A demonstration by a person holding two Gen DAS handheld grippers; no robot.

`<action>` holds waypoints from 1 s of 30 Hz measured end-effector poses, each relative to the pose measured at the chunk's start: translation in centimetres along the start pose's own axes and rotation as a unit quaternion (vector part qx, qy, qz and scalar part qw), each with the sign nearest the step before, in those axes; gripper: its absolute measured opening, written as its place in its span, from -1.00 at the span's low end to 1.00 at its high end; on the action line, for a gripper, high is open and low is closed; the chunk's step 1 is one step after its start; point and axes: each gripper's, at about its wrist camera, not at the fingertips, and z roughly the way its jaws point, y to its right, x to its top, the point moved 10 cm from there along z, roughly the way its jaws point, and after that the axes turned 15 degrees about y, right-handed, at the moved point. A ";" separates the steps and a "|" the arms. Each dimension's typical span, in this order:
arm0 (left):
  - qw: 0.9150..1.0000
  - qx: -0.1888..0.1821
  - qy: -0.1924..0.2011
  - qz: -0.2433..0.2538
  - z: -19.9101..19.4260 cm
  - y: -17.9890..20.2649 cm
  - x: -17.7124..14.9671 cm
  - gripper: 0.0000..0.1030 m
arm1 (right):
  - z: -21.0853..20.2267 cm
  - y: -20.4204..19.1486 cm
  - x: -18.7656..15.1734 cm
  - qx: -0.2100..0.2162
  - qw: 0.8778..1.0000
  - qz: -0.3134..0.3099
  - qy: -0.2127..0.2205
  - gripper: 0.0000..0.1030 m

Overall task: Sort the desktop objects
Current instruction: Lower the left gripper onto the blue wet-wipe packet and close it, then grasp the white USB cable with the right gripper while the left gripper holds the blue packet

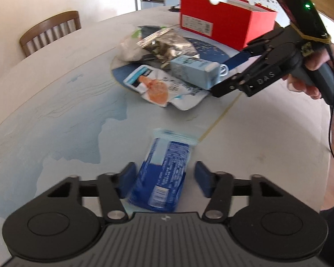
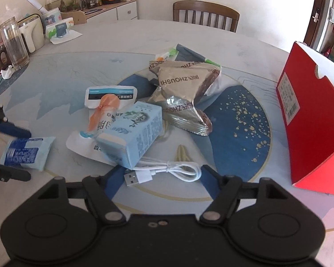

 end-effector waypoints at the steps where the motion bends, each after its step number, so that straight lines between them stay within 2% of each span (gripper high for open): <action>1: 1.000 -0.001 0.000 0.000 0.0 0.1 0.1 -0.23 | -0.1 0.0 0.0 -0.001 1.000 0.001 0.000 0.43; 5: 1.000 0.006 0.000 -0.010 0.3 0.2 0.4 -0.31 | -0.4 0.2 -0.2 -0.008 1.000 0.002 0.000 0.43; 10: 1.000 0.018 -0.005 -0.021 0.6 0.1 0.6 -0.32 | -1.1 0.6 -0.5 -0.018 1.000 -0.003 -0.006 0.40; 21: 0.999 0.010 -0.001 -0.041 0.7 1.9 2.5 -0.32 | -3.8 2.0 -1.6 -0.030 0.999 0.006 -0.011 0.27; 23: 0.999 0.009 0.000 -0.042 0.6 2.3 2.9 -0.32 | -4.2 2.3 -2.0 -0.033 0.999 0.008 -0.016 0.12; 30: 0.999 0.006 0.002 -0.041 0.6 3.5 3.9 -0.32 | -5.1 3.6 -2.8 -0.037 0.998 0.037 -0.018 0.01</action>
